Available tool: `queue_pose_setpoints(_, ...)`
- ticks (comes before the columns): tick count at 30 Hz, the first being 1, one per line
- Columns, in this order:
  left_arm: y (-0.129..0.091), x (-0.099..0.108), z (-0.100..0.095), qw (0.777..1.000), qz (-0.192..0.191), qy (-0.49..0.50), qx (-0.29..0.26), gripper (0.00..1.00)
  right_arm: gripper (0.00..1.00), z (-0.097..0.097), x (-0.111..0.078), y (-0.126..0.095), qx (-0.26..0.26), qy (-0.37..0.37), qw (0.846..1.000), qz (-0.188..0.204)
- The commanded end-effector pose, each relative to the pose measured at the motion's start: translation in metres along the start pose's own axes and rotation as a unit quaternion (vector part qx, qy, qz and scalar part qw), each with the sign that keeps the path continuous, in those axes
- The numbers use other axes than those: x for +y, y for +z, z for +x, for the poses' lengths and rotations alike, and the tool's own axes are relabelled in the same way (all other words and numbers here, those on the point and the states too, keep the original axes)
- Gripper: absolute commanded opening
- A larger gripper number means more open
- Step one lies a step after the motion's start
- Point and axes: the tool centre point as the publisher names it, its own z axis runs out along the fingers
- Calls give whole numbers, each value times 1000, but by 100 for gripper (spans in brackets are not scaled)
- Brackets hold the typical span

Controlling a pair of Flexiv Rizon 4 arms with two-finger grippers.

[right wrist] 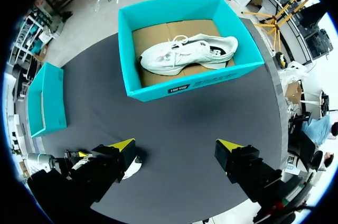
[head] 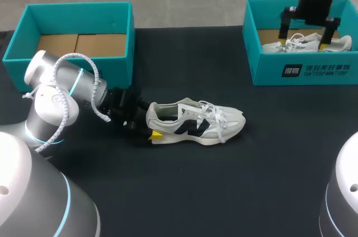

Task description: Take the shoe out of the shoebox, open the shoe tongue, remove and reinsert the insole, then place the shoe into the shoebox

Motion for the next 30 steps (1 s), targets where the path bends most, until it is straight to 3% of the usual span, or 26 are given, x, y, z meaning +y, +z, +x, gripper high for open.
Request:
queue_pose_setpoints(1, 3, 2, -2, 1000, 0, 0, 1, 0, 100, 25, -19, 6, -29, -2, 1000, -4)
queue_pose_setpoints(8, 3, 2, -2, 1000, 0, 0, 1, 0, 100, 57, -62, 7, -13, -22, 1000, 12)
queue_pose_setpoints(15, 3, 2, -2, 1000, 0, 0, 1, 0, 100, 69, -94, 9, -2, -15, 999, 28)
queue_pose_setpoints(30, 3, 2, -2, 1000, 0, 0, 1, 0, 100, 70, -100, 9, 5, -10, 999, 37)
